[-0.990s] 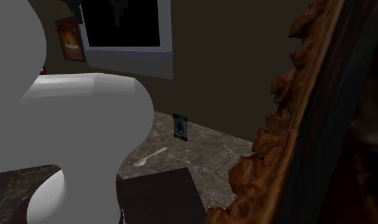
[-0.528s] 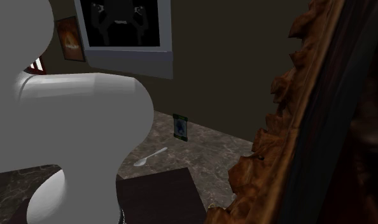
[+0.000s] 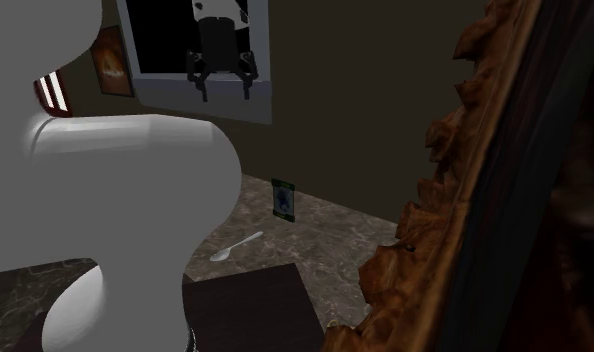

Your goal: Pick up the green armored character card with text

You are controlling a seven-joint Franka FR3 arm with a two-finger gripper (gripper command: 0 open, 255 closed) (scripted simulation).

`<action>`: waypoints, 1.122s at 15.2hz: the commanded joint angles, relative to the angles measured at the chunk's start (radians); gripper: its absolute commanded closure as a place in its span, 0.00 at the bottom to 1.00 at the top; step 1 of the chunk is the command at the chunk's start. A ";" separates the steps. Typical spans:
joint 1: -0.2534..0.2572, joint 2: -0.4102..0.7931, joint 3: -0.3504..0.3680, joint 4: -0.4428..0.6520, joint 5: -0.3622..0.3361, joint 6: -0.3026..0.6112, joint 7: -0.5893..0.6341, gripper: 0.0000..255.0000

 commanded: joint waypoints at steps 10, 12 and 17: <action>-0.015 0.454 -0.061 0.257 0.009 0.099 -0.285 0.00; -0.026 0.539 -0.061 0.319 0.014 0.107 -0.330 0.00; -0.060 0.755 -0.047 0.495 0.020 0.111 -0.432 0.00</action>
